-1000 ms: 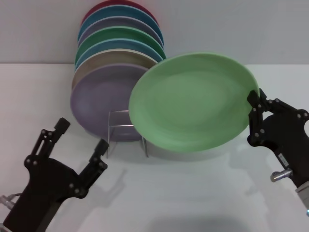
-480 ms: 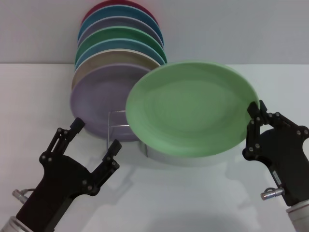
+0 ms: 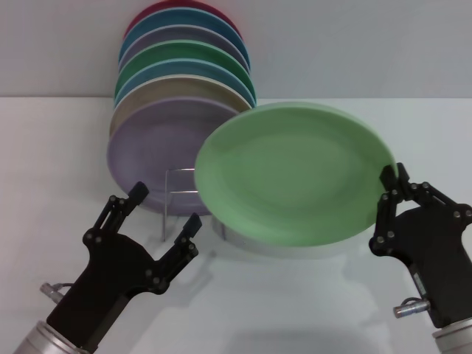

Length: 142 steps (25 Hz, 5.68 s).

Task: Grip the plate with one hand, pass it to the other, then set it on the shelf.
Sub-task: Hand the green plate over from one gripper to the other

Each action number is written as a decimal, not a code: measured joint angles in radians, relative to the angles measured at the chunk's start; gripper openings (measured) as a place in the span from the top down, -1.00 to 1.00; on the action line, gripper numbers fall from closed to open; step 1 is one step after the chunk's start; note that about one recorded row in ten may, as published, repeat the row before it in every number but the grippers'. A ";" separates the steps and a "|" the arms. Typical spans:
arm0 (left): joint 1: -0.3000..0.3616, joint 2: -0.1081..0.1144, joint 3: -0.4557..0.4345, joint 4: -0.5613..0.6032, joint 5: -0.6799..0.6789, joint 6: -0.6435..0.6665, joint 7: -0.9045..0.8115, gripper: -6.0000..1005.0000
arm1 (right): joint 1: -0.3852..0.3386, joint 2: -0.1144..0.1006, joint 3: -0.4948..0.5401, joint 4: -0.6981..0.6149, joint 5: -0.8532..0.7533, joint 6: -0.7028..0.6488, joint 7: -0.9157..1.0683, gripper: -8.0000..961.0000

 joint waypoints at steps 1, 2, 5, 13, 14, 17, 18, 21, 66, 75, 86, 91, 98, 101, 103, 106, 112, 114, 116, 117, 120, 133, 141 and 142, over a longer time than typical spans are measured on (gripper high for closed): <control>0.000 0.001 0.000 -0.008 0.000 -0.013 0.000 -0.68 | 0.001 0.000 -0.005 0.000 0.000 0.001 -0.010 0.94; 0.000 0.001 0.000 -0.011 0.000 -0.020 0.000 -0.68 | 0.003 0.000 -0.011 0.001 0.001 0.003 -0.022 0.94; -0.001 0.001 0.000 -0.016 0.001 -0.030 0.000 -0.68 | 0.004 0.000 -0.020 0.007 0.002 0.000 -0.047 0.94; -0.003 0.003 -0.007 -0.059 0.033 -0.094 0.000 -0.68 | -0.007 0.000 -0.054 0.027 0.015 -0.038 -0.078 0.94; -0.003 0.005 -0.010 -0.068 0.036 -0.107 0.000 -0.68 | -0.008 -0.001 -0.063 0.030 0.028 -0.047 -0.089 0.94; -0.003 0.005 -0.011 -0.076 0.037 -0.116 0.000 -0.68 | -0.007 -0.004 -0.087 0.035 0.071 -0.078 -0.124 0.94; -0.003 0.005 -0.011 -0.080 0.037 -0.122 0.000 -0.68 | -0.007 -0.004 -0.090 0.038 0.079 -0.085 -0.131 0.94; -0.003 0.005 -0.012 -0.086 0.041 -0.137 0.000 -0.68 | -0.007 -0.005 -0.096 0.046 0.087 -0.093 -0.136 0.94; -0.026 0.005 -0.038 -0.097 0.041 -0.228 0.000 -0.05 | 0.011 -0.009 -0.133 0.060 0.104 -0.076 -0.153 0.94; -0.032 0.003 -0.038 -0.094 0.041 -0.228 0.000 0.04 | 0.012 -0.009 -0.133 0.057 0.104 -0.075 -0.153 0.94; -0.041 0.002 -0.039 -0.089 0.041 -0.231 0.000 0.48 | 0.014 -0.009 -0.137 0.056 0.104 -0.075 -0.153 0.94; -0.046 0.002 -0.040 -0.087 0.041 -0.232 0.000 0.53 | 0.014 -0.009 -0.138 0.054 0.104 -0.075 -0.153 0.94; -0.048 0.004 -0.041 -0.087 0.041 -0.232 0.000 0.62 | 0.014 -0.008 -0.139 0.055 0.104 -0.075 -0.153 0.94; -0.047 0.004 -0.041 -0.086 0.041 -0.230 0.000 0.66 | 0.014 -0.008 -0.137 0.056 0.104 -0.075 -0.153 0.94; -0.046 0.004 -0.041 -0.085 0.041 -0.227 0.000 0.69 | 0.014 -0.008 -0.136 0.056 0.104 -0.075 -0.153 0.94; -0.045 0.006 -0.041 -0.085 0.041 -0.225 0.000 0.73 | 0.014 -0.008 -0.137 0.056 0.104 -0.075 -0.153 0.94; -0.044 0.006 -0.041 -0.085 0.041 -0.222 0.000 0.84 | 0.014 -0.008 -0.137 0.056 0.104 -0.075 -0.153 0.94; -0.044 0.005 -0.041 -0.085 0.040 -0.221 0.000 0.84 | 0.015 -0.008 -0.137 0.056 0.104 -0.075 -0.153 0.94; -0.044 0.004 -0.041 -0.085 0.038 -0.219 -0.001 0.85 | 0.015 -0.008 -0.138 0.057 0.104 -0.075 -0.153 0.94; -0.044 0.004 -0.041 -0.085 0.037 -0.216 -0.002 0.85 | 0.015 -0.008 -0.138 0.057 0.104 -0.075 -0.153 0.94; -0.044 0.004 -0.041 -0.085 0.036 -0.209 -0.005 0.86 | 0.016 -0.008 -0.138 0.057 0.104 -0.075 -0.153 0.94; -0.042 0.001 -0.040 -0.085 0.042 -0.205 -0.009 0.89 | 0.019 -0.008 -0.136 0.056 0.104 -0.080 -0.147 0.94; -0.038 0.002 -0.041 -0.083 0.041 -0.193 -0.003 0.89 | 0.023 -0.009 -0.141 0.053 0.104 -0.093 -0.142 0.55; -0.038 0.002 -0.041 -0.083 0.038 -0.189 -0.002 0.89 | 0.023 -0.009 -0.146 0.052 0.104 -0.112 -0.135 0.53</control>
